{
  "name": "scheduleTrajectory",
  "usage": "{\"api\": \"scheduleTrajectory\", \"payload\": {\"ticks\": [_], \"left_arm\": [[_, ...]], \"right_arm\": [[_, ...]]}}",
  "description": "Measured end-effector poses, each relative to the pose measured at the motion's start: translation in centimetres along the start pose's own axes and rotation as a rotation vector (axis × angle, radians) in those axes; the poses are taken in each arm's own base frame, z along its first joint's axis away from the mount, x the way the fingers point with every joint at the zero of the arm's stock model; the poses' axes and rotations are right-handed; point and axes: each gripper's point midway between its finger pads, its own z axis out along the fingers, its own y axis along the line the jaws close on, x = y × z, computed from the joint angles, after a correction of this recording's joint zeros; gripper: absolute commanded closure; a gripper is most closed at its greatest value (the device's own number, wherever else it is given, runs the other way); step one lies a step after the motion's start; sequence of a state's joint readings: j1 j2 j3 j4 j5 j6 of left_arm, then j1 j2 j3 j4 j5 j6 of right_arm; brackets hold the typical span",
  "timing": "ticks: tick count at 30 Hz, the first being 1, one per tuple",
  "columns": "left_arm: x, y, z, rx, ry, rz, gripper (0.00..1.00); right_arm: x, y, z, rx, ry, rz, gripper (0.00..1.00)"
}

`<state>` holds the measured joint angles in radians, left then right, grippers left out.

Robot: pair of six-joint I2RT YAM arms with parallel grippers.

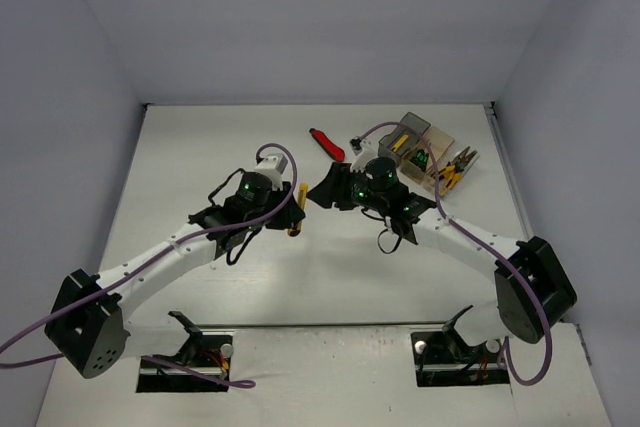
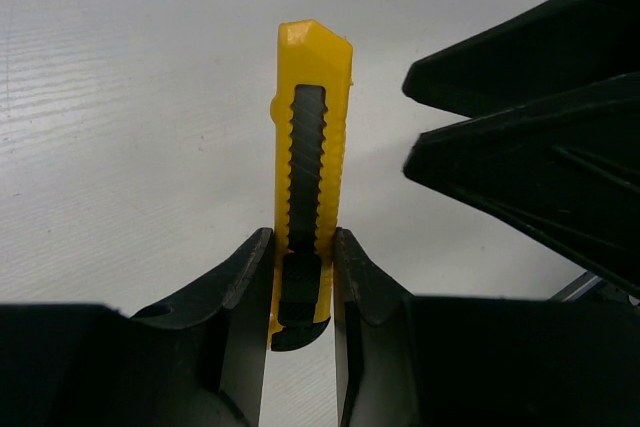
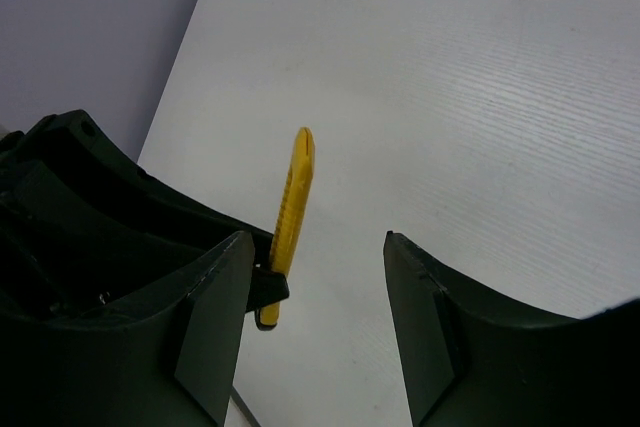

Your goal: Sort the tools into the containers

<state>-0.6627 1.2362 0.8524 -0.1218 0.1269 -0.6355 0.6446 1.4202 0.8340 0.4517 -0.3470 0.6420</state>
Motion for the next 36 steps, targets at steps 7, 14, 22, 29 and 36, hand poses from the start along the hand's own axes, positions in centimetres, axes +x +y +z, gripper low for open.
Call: {"api": "scheduleTrajectory", "payload": {"ticks": [7,14,22,29,36], "left_arm": [[0.3,-0.8,0.0,0.023,0.004,0.014,1.0],[0.3,-1.0,0.0,0.027,0.0,0.022,0.97],[0.1,-0.5,0.2,-0.001,-0.01,0.042,0.34],[-1.9,1.0,-0.8,-0.123,-0.038,0.063,0.24],[-8.4,7.3,-4.9,-0.342,-0.103,-0.064,0.24]], "right_arm": [[1.0,0.1,2.1,0.001,0.022,0.005,0.52],[2.3,-0.3,3.2,0.007,0.05,0.018,0.92],[1.6,0.7,3.5,-0.02,0.023,0.018,1.0],[-2.6,-5.1,2.4,0.103,-0.061,0.06,1.0],[-15.1,-14.8,-2.4,0.315,-0.304,0.094,1.0]]}}
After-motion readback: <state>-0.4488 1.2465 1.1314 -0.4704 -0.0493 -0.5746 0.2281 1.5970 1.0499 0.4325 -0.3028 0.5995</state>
